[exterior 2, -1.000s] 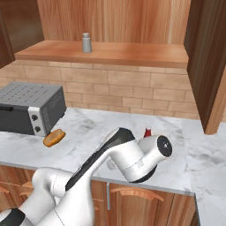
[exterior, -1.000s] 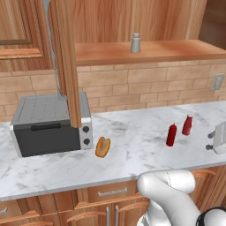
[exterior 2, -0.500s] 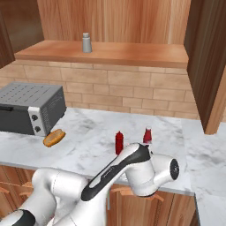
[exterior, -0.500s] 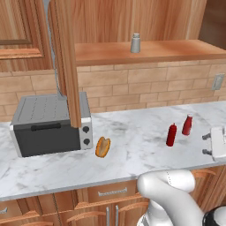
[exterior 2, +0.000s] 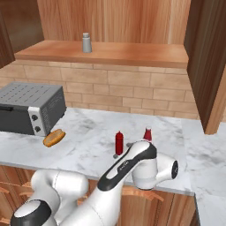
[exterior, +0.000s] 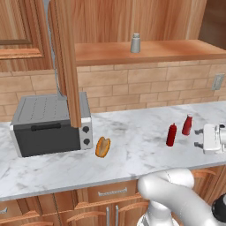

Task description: There are various items on the counter. Only move the condiments/shakers into the cabinet.

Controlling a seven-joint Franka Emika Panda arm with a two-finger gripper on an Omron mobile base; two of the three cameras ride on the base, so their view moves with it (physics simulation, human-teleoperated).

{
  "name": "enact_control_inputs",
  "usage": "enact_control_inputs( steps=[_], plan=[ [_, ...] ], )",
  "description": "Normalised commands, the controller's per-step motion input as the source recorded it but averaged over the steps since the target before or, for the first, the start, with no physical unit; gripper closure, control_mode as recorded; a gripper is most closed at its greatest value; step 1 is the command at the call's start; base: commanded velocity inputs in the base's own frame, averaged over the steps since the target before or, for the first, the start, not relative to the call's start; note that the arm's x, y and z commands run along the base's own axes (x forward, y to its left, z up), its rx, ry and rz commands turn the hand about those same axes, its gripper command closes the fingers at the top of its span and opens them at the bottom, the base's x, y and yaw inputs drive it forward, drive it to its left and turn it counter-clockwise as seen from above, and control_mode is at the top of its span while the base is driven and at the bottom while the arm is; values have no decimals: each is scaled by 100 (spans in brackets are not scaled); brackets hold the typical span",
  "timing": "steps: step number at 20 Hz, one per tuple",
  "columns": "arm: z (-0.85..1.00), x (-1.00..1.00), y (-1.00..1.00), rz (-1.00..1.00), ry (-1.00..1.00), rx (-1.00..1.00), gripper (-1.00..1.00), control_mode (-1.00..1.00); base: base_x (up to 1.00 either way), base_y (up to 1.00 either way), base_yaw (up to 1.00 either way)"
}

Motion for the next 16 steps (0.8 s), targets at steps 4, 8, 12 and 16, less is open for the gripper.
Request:
enact_control_inputs(
  steps=[4,8,12,16],
  plan=[
    [0,48,0,0,7,0,-100,-100,0,0,0],
    [0,43,0,0,8,0,-100,-100,0,0,0],
    [-8,23,0,0,7,0,-100,-100,0,0,0],
    [-14,7,1,0,5,0,-100,-100,0,0,0]
  ],
)
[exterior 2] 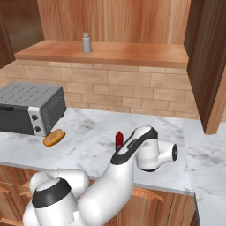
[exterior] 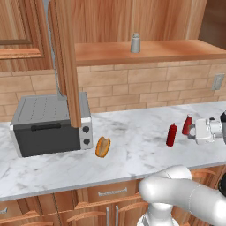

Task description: There are various items on the counter. Only move the condiments/shakers into the cabinet.

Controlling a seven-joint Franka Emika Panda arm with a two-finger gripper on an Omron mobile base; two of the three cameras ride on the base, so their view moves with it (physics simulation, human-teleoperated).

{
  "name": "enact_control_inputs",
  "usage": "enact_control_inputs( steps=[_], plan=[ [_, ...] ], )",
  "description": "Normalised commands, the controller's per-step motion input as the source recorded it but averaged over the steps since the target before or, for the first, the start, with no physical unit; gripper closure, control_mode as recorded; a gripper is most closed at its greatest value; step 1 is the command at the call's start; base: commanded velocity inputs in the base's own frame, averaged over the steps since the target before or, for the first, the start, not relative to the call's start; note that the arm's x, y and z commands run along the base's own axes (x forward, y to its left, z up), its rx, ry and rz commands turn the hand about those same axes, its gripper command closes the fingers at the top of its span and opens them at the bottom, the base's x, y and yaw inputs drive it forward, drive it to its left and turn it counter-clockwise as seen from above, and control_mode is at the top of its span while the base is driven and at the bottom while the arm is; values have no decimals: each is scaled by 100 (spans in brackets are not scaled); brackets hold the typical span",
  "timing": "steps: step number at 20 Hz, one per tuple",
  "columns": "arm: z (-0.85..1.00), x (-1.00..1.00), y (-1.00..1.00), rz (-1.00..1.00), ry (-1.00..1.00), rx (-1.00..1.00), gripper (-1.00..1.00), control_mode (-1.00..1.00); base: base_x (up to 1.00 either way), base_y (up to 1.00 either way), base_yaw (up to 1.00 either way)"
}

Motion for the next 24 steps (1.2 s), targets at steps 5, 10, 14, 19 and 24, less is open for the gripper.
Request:
enact_control_inputs(
  steps=[5,10,14,19,24],
  plan=[
    [-17,0,13,0,1,-1,-100,-100,0,0,0],
    [-21,0,20,0,0,-1,-100,-100,0,0,0],
    [-3,4,9,0,0,0,-100,-100,0,0,0],
    [0,9,2,0,0,0,-100,-100,0,0,0],
    [0,16,3,0,0,0,-100,-100,0,0,0]
  ],
)
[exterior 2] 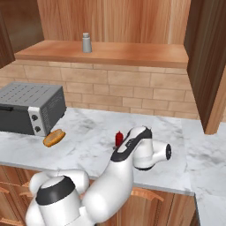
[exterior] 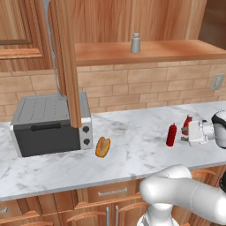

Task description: There are various items on the counter. Only move the condiments/shakers into the cabinet.

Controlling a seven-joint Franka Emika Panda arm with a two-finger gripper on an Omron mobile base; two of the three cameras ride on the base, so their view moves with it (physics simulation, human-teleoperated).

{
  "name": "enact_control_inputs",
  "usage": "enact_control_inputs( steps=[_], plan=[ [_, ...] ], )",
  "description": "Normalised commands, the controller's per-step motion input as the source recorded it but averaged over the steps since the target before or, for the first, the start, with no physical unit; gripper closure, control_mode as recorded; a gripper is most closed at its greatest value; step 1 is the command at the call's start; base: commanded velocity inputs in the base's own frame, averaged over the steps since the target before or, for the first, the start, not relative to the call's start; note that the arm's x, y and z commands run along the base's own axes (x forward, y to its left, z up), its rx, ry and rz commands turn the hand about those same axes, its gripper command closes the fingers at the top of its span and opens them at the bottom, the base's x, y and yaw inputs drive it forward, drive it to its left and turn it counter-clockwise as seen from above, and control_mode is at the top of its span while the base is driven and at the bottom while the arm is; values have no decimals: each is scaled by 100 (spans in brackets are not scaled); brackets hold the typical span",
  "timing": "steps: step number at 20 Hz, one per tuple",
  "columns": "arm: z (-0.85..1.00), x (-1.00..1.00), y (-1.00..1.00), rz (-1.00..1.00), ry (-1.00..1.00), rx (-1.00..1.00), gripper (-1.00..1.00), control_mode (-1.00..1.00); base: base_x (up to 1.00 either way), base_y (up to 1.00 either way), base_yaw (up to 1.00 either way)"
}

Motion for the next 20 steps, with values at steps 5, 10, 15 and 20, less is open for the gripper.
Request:
enact_control_inputs(
  steps=[5,10,15,20],
  plan=[
    [-1,23,8,0,1,0,-100,-100,0,0,0],
    [-6,22,7,0,2,0,-100,-100,0,0,0],
    [-8,14,0,0,2,0,-100,-100,0,0,0],
    [-7,3,0,0,0,0,-100,-100,0,0,0]
  ],
)
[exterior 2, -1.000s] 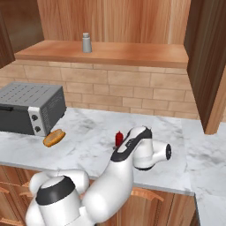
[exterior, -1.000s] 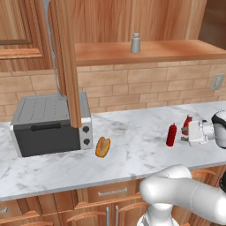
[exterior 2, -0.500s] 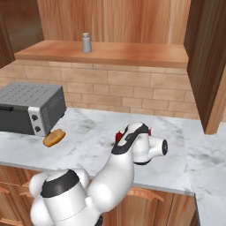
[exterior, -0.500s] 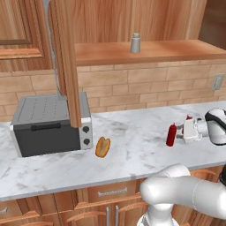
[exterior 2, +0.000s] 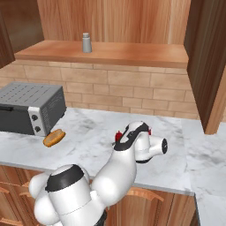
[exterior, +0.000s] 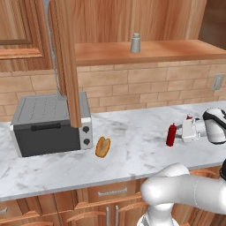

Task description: There are various items on the counter. Only move the condiments/shakers into the cabinet.

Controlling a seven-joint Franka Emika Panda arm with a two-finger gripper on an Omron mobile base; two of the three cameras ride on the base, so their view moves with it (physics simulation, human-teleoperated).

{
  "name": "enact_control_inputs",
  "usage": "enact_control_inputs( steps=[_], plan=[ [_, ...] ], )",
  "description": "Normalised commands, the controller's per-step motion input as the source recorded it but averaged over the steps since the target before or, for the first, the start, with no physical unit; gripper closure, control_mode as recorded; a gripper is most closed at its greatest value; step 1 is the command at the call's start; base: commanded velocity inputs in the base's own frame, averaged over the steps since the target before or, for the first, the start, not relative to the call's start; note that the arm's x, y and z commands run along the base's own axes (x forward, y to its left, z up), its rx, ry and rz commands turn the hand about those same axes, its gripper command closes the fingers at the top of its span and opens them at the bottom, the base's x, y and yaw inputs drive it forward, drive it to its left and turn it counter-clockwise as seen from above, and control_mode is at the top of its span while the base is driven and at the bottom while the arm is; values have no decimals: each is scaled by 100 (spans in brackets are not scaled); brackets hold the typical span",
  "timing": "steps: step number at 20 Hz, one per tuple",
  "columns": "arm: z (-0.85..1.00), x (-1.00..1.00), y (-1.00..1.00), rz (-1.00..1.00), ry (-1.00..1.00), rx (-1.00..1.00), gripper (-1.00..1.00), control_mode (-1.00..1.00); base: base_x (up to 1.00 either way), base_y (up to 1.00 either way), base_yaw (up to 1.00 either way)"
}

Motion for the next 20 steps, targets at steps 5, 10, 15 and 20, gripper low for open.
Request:
enact_control_inputs(
  steps=[5,10,15,20],
  plan=[
    [0,1,0,-2,0,0,-100,-100,0,0,0],
    [0,4,0,-1,0,0,-100,-100,0,0,0],
    [0,6,0,-2,0,0,-100,-100,0,0,0],
    [-4,5,0,-1,0,0,-100,-100,0,0,0]
  ],
)
